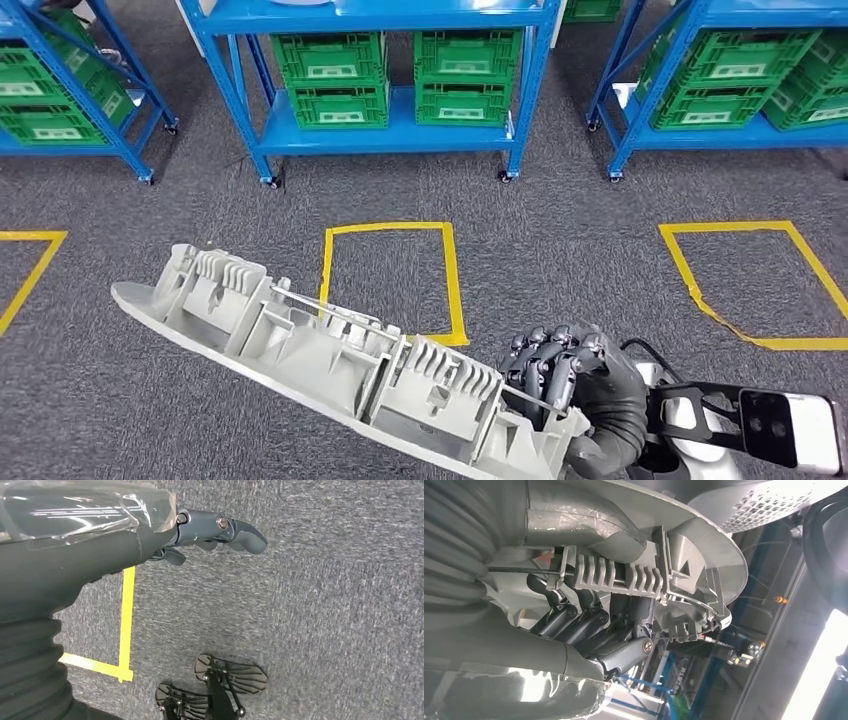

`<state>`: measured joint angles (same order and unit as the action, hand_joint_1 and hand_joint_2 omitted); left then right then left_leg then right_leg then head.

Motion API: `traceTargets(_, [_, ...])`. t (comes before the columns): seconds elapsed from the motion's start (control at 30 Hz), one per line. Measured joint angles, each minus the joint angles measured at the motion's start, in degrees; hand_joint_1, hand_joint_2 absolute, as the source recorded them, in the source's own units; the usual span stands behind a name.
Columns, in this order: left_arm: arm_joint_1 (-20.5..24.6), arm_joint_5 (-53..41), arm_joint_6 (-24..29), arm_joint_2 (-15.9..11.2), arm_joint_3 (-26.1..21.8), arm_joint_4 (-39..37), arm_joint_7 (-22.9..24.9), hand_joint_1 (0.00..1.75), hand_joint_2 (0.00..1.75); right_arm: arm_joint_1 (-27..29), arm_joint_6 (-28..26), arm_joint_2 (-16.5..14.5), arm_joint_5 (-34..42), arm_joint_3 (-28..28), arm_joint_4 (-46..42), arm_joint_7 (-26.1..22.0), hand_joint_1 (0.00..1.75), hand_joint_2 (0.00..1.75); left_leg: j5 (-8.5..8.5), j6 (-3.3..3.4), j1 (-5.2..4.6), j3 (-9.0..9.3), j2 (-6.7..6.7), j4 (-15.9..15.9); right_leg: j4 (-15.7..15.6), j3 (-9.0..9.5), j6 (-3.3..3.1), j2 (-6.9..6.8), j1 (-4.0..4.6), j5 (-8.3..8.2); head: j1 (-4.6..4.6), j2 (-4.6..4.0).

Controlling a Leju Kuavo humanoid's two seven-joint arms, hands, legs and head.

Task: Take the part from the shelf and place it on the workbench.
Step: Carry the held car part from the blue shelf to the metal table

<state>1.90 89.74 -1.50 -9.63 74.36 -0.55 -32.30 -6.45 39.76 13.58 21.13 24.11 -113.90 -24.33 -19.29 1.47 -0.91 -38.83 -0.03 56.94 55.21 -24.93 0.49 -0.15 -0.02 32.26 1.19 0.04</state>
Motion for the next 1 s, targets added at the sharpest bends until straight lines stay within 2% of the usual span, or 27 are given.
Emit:
traceTargets(0.03, [0.0, 0.0, 0.0, 0.0, 0.0, 0.0, 0.0, 0.00, 1.75, 0.1, 0.0, 0.0, 0.1, 0.0, 0.0, 0.0, 1.75, 1.75, 0.49, -0.31, 0.13, -0.16, -0.02, -0.1, 0.2, -0.57, -0.39, 0.00, -0.09, -0.47, 0.01, 0.00])
traceTargets(0.07, [-0.1, 0.0, 0.0, -0.1, 0.0, 0.0, 0.0, 0.00, 1.75, 0.1, 0.0, 0.1, 0.1, 0.0, 0.0, 0.0, 1.75, 1.75, 0.07, -0.69, 0.29, -0.43, -0.05, 0.2, 0.2, -0.96, -0.81, -0.05, -0.15, -0.99, -0.01, 0.00])
traceTargets(0.1, [-0.2, 0.0, 0.0, -0.1, 0.0, 0.0, 0.0, 0.00, 1.75, 0.1, 0.0, 0.1, 0.2, 0.0, 0.0, 0.1, 1.75, 1.75, -1.49, -1.14, 0.47, -0.82, -0.08, 1.2, 0.2, -1.48, -1.36, -0.15, -0.28, -1.63, 0.07, 0.00])
traceTargets(0.13, [-0.2, 0.0, 0.0, -0.1, 0.0, 0.0, 0.0, 0.00, 1.75, 0.1, 0.0, 0.1, 0.2, 0.0, 0.0, 0.1, 1.75, 1.75, -4.10, -1.62, 0.70, -1.37, -0.10, 3.3, 0.1, -2.10, -1.74, -0.25, -0.42, -2.35, 0.13, 0.00])
traceTargets(0.2, [-0.2, 0.0, 0.1, 0.0, 0.0, 0.0, 0.0, 0.00, 1.75, 0.2, 0.0, 0.0, 0.3, -0.1, 0.0, 0.1, 1.75, 1.75, -10.37, -2.54, 1.25, -2.56, -0.10, 10.2, 0.2, -3.59, -2.07, -0.34, -0.34, -3.71, 0.28, 0.00])
traceTargets(0.23, [-0.2, 0.0, 0.2, 0.0, 0.0, 0.0, -0.1, 0.00, 1.75, 0.2, 0.0, 0.0, 0.3, -0.1, 0.0, 0.1, 1.75, 1.75, -12.03, -2.88, 1.52, -2.88, -0.08, 13.7, 0.3, -4.39, -1.99, -0.33, -0.33, -4.42, 0.30, 0.00])
traceTargets(0.27, [-0.2, 0.0, 0.2, 0.1, 0.0, 0.0, -0.1, 0.00, 1.75, 0.3, -0.1, 0.1, 0.3, -0.1, 0.0, 0.1, 1.75, 1.75, -12.27, -3.13, 1.78, -2.64, -0.07, 16.2, 0.5, -5.30, -1.90, -0.33, -0.33, -5.10, 0.29, 0.00])
traceTargets(0.3, [-0.1, 0.0, 0.2, 0.2, 0.0, 0.0, -0.1, 0.00, 1.75, 0.4, -0.2, 0.1, 0.3, -0.2, 0.0, 0.0, 1.75, 1.75, -11.30, -3.27, 2.02, -1.61, -0.06, 16.9, 0.7, -6.27, -1.77, -0.30, -0.34, -5.72, 0.31, 0.00])
traceTargets(0.33, [-0.1, 0.0, 0.1, 0.2, 0.1, 0.0, -0.1, 0.00, 1.75, 0.5, -0.3, 0.1, 0.1, -0.3, 0.0, -0.2, 1.75, 1.75, -9.83, -3.31, 2.22, 0.47, -0.06, 15.6, 1.0, -7.23, -1.60, -0.26, -0.34, -6.33, 0.31, 0.00])
traceTargets(0.37, [0.0, 0.0, 0.0, 0.2, 0.1, 0.0, -0.2, 0.00, 1.75, 0.6, -0.3, 0.2, 0.0, -0.5, 0.0, -0.4, 1.75, 1.75, -8.81, -3.22, 2.34, 3.47, -0.09, 12.5, 1.3, -8.08, -1.41, -0.22, -0.35, -6.89, 0.32, 0.00])
traceTargets(0.4, [0.0, 0.0, -0.1, 0.1, 0.1, 0.0, -0.2, 0.00, 1.75, 0.7, -0.4, 0.2, -0.3, -0.7, 0.0, -0.6, 1.75, 1.75, -8.86, -2.99, 2.30, 6.94, -0.14, 8.1, 1.5, -8.74, -1.14, -0.20, -0.29, -7.41, 0.32, 0.00])
traceTargets(0.43, [0.1, 0.0, -0.3, 0.1, 0.1, 0.0, -0.3, 0.00, 1.75, 0.8, -0.4, 0.3, -0.5, -0.9, -0.1, -0.7, 1.75, 1.75, -9.61, -2.68, 2.19, 10.02, -0.18, 3.8, 1.6, -9.20, -0.80, -0.23, -0.25, -7.96, 0.28, 0.00])
traceTargets(0.47, [0.1, 0.0, -0.5, 0.1, 0.1, 0.0, -0.3, 0.00, 1.75, 0.9, -0.4, 0.3, -0.7, -1.1, -0.1, -0.9, 1.75, 1.75, -10.55, -2.35, 1.97, 11.98, -0.22, 0.7, 1.6, -9.51, -0.41, -0.29, -0.26, -8.50, 0.26, 0.00])
traceTargets(0.5, [0.0, 0.0, -0.6, 0.0, 0.2, 0.0, -0.4, 0.00, 1.75, 1.0, -0.5, 0.4, -1.0, -1.2, -0.1, -1.0, 1.75, 1.75, -11.15, -1.96, 1.67, 12.81, -0.22, -1.1, 1.5, -9.80, 0.05, -0.36, -0.35, -9.08, 0.25, 0.00])
traceTargets(0.57, [-0.2, 0.0, -0.6, 0.0, 0.2, 0.0, -0.4, 0.00, 1.75, 1.2, -1.1, 0.5, -1.8, -1.5, -0.2, -1.1, 1.75, 1.75, -10.27, -1.04, 1.29, 12.16, -0.04, -2.0, 1.4, -10.37, 0.75, -0.37, -0.65, -9.75, 0.26, 0.00])
traceTargets(0.6, [-0.3, 0.0, -0.5, 0.0, 0.2, 0.0, -0.4, 0.00, 1.75, 1.3, -1.6, 0.5, -2.3, -1.6, -0.3, -1.1, 1.75, 1.75, -9.49, -0.43, 1.24, 11.66, 0.08, -2.3, 2.1, -10.89, 0.75, -0.31, -0.77, -8.90, 0.21, 0.00])
traceTargets(0.63, [-0.4, 0.0, -0.4, 0.1, 0.2, 0.0, -0.4, 0.00, 1.75, 1.5, -2.1, 0.6, -2.6, -1.7, -0.3, -1.0, 1.75, 1.75, -8.61, 0.06, 1.25, 11.02, 0.20, -2.6, 3.9, -11.64, 0.47, -0.24, -0.81, -7.03, 0.14, 0.00])
traceTargets(0.7, [-0.5, 0.0, -0.2, 0.2, 0.2, 0.0, -0.4, 0.00, 1.75, 1.7, -3.0, 0.8, -2.9, -2.0, -0.4, -0.5, 1.75, 1.75, -7.05, 0.68, 1.20, 9.39, 0.30, -2.6, 10.6, -13.65, -0.27, -0.16, -0.87, -1.71, 0.00, 0.00])
traceTargets(0.73, [-0.5, 0.0, -0.2, 0.3, 0.2, 0.0, -0.4, 0.00, 1.75, 1.9, -3.5, 0.8, -3.2, -2.1, -0.4, -0.1, 1.75, 1.75, -6.27, 0.73, 1.13, 8.34, 0.31, -2.5, 14.4, -14.42, -0.24, -0.14, -0.89, 0.14, -0.02, 0.00])
traceTargets(0.77, [-0.6, 0.0, -0.2, 0.4, 0.1, 0.0, -0.4, 0.00, 1.75, 2.2, -4.0, 0.9, -3.5, -2.2, -0.4, 0.4, 1.75, 1.75, -5.51, 0.72, 1.09, 7.28, 0.32, -2.4, 17.2, -14.61, 0.15, -0.14, -0.93, 0.78, -0.03, 0.00])
traceTargets(0.8, [-0.7, 0.0, -0.3, 0.5, 0.0, 0.0, -0.4, 0.00, 1.75, 2.3, -4.6, 0.9, -4.0, -2.3, -0.4, 0.8, 1.75, 1.75, -4.76, 0.63, 1.08, 6.17, 0.34, -2.2, 18.3, -14.00, 0.83, -0.14, -0.99, 0.25, -0.03, 0.00])
traceTargets(0.83, [-0.7, 0.0, -0.3, 0.6, 0.0, 0.0, -0.4, 0.00, 1.75, 2.4, -5.1, 1.0, -4.4, -2.4, -0.4, 1.1, 1.75, 1.75, -4.03, 0.47, 1.11, 4.99, 0.35, -2.0, 17.3, -12.34, 1.58, -0.14, -1.10, -1.00, -0.03, 0.00])
traceTargets(0.87, [-0.8, 0.0, -0.4, 0.8, -0.1, 0.0, -0.4, 0.00, 1.75, 2.4, -5.4, 1.0, -4.6, -2.5, -0.4, 1.2, 1.75, 1.75, -3.40, 0.24, 1.15, 3.87, 0.35, -1.5, 14.4, -9.75, 2.14, -0.15, -1.22, -2.14, -0.04, 0.00])
traceTargets(0.9, [-0.9, 0.0, -0.4, 0.9, -0.1, 0.0, -0.4, 0.00, 1.75, 2.4, -5.6, 1.1, -4.7, -2.5, -0.5, 1.3, 1.75, 1.75, -2.90, -0.03, 1.11, 2.76, 0.32, -0.9, 10.2, -6.53, 2.35, -0.16, -1.29, -2.40, -0.06, 0.00])
traceTargets(0.93, [-1.0, 0.0, -0.4, 1.0, -0.1, 0.0, -0.4, 0.00, 1.75, 2.3, -5.7, 1.1, -4.8, -2.6, -0.6, 1.3, 1.75, 1.75, -2.44, -0.36, 1.08, 1.84, 0.30, -0.3, 6.1, -3.74, 2.10, -0.11, -1.26, -1.89, 0.01, 0.00])
traceTargets(0.97, [-1.0, 0.0, -0.4, 1.0, -0.1, 0.0, -0.4, 0.00, 1.75, 2.4, -5.9, 1.2, -5.1, -2.6, -0.8, 1.3, 1.75, 1.75, -2.00, -0.71, 1.04, 1.21, 0.29, 0.2, 3.2, -2.04, 1.67, -0.04, -1.18, -1.05, 0.02, 0.00])
traceTargets(1.0, [-1.1, 0.0, -0.4, 1.0, -0.1, 0.0, -0.4, 0.00, 1.75, 2.4, -6.1, 1.2, -5.5, -2.6, -0.9, 1.2, 1.75, 1.75, -1.51, -1.08, 1.04, 0.78, 0.29, 0.4, 1.6, -1.36, 1.12, 0.03, -0.97, -0.36, 0.05, 0.01])
